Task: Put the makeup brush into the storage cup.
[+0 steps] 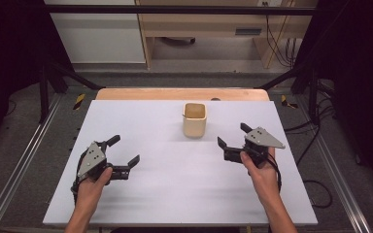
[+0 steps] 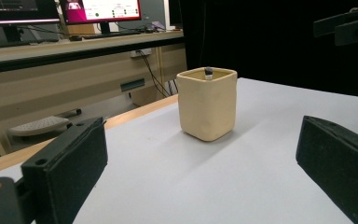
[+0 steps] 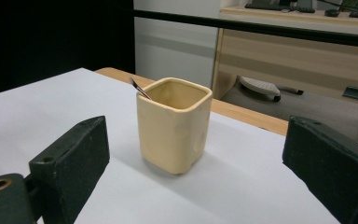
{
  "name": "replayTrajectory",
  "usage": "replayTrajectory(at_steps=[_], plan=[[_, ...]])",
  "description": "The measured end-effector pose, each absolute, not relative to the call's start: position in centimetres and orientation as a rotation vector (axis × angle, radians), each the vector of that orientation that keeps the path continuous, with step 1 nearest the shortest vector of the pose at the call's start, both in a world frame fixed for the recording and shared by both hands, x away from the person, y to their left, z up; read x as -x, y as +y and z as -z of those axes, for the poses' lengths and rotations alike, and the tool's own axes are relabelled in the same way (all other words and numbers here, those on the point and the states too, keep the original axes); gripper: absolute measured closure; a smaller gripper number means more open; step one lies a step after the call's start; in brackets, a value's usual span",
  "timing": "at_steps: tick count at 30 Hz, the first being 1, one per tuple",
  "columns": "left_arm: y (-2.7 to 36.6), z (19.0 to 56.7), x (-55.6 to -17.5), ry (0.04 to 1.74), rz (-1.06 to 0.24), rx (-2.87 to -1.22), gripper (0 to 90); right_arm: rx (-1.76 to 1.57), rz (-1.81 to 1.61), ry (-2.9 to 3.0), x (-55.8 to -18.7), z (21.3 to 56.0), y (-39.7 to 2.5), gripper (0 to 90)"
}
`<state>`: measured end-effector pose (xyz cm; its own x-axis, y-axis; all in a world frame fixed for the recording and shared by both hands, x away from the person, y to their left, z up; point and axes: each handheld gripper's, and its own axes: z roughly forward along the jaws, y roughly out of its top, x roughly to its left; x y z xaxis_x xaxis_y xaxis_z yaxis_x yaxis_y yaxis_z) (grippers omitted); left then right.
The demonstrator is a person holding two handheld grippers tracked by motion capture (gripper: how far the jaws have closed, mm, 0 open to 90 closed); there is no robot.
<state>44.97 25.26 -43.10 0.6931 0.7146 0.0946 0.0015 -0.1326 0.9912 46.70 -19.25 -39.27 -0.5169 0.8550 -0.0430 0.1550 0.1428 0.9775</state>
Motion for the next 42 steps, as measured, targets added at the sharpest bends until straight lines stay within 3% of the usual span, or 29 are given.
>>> replayTrajectory(at_steps=[16,42], plan=[[24.9,42.6,-45.4,0.609,-0.677,-1.609,1.9,-0.978,-1.411,1.765,-44.6,40.6,-23.5,5.9],[29.0,42.5,-43.4,0.661,-0.752,-1.572,1.8,-0.941,-1.434,1.721,-41.8,42.7,-26.4,5.2]])
